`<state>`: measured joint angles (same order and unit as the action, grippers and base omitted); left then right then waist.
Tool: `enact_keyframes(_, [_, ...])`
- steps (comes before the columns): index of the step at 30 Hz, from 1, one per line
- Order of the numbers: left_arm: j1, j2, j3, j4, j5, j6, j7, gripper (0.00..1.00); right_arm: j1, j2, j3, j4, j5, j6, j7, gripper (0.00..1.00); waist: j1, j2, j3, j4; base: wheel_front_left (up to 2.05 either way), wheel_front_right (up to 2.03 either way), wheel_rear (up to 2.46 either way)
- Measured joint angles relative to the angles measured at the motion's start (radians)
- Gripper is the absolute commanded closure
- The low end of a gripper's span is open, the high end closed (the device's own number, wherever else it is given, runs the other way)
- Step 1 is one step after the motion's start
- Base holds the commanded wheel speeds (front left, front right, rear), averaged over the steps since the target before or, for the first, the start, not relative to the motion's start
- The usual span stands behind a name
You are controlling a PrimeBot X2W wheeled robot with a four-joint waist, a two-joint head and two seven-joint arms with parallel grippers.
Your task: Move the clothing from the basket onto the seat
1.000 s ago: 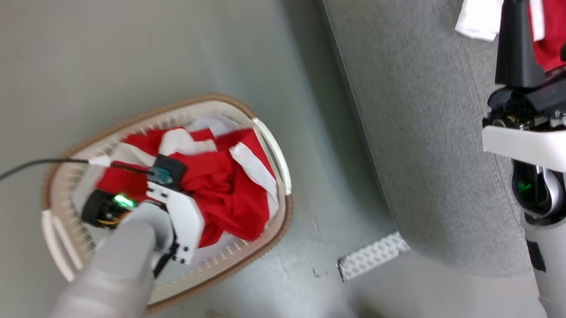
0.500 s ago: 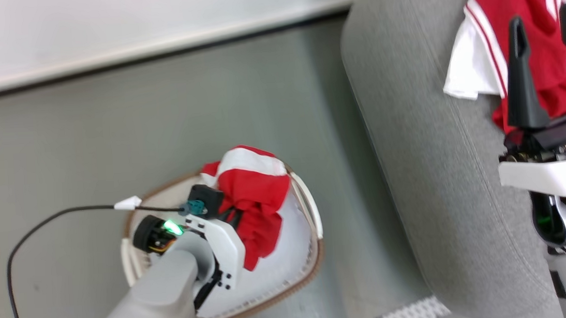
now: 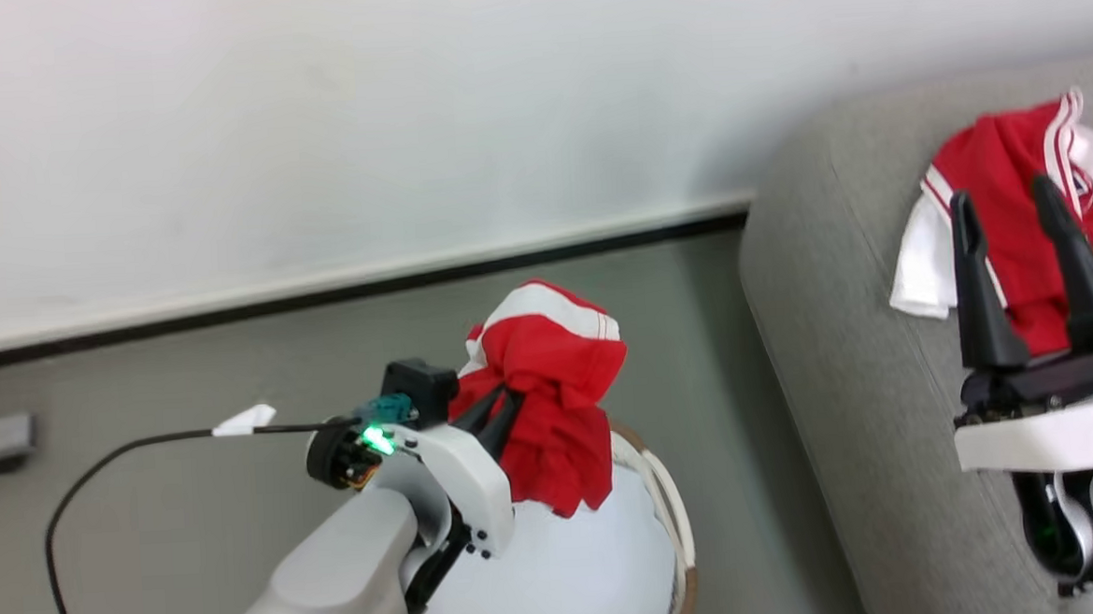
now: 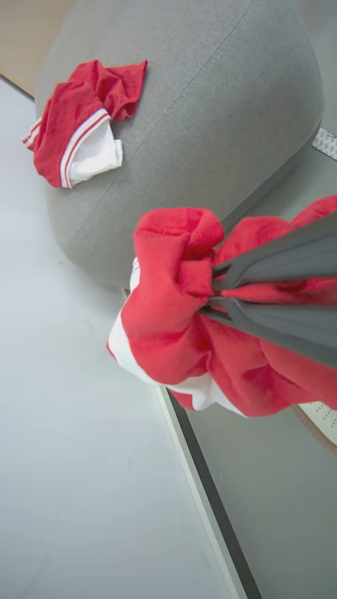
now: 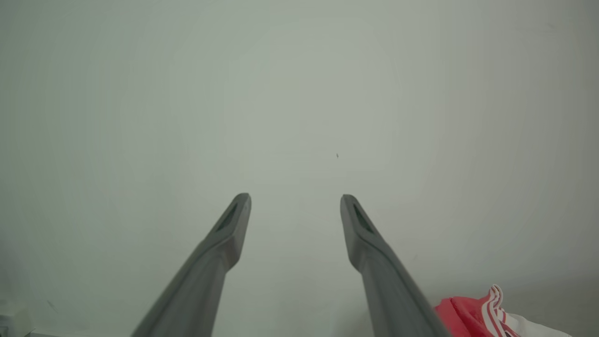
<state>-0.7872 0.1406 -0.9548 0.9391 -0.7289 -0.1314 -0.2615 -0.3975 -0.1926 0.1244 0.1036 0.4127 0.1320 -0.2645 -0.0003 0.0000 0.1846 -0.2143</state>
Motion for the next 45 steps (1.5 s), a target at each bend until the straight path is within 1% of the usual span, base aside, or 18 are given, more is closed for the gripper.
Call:
enact_keyframes(3, [0.010, 0.021, 0.021, -0.067, 0.023, 0.014, -0.002, 1.00, 0.038, 0.002, 0.007, 0.012, 0.015, 0.000, 0.000, 0.00, -0.0001, 0.0000, -0.053, 0.024, 0.00, 0.00, 0.00])
enact_keyframes(9, [0.056, 0.050, 0.067, -0.204, 0.033, 0.032, -0.002, 1.00, 0.108, 0.002, 0.032, 0.035, 0.021, 0.000, 0.000, 0.00, 0.0000, 0.0000, -0.142, 0.068, 0.00, 0.00, 0.00])
enact_keyframes(15, [0.070, 0.088, 0.104, -0.338, 0.022, 0.063, -0.001, 1.00, 0.156, 0.010, 0.058, 0.046, 0.029, 0.000, 0.000, 0.00, 0.0001, 0.0000, -0.199, 0.106, 0.00, 0.00, 0.00])
enact_keyframes(22, [0.103, 0.143, 0.131, -0.499, 0.004, 0.114, 0.038, 1.00, 0.196, 0.040, 0.097, 0.051, 0.036, 0.000, 0.000, 0.00, 0.0001, 0.0000, -0.227, 0.125, 0.00, 0.00, 0.00])
enact_keyframes(30, [0.136, 0.186, 0.140, -0.625, -0.014, 0.158, 0.072, 1.00, 0.197, 0.030, 0.142, 0.066, 0.026, 0.000, 0.000, 0.00, 0.0002, 0.0000, -0.222, 0.128, 0.00, 0.00, 0.00])
enact_keyframes(37, [0.146, 0.193, 0.135, -0.679, -0.014, 0.176, 0.089, 1.00, 0.183, -0.007, 0.266, 0.096, 0.017, 0.000, 0.000, 0.00, 0.0002, 0.0000, -0.213, 0.140, 0.00, 0.00, 0.00])
enact_keyframes(45, [0.151, 0.177, 0.107, -0.701, -0.014, 0.175, 0.102, 1.00, 0.106, -0.026, 0.446, 0.170, 0.055, 0.000, 0.000, 0.00, 0.0003, 0.0000, -0.211, 0.174, 0.00, 0.00, 0.00])
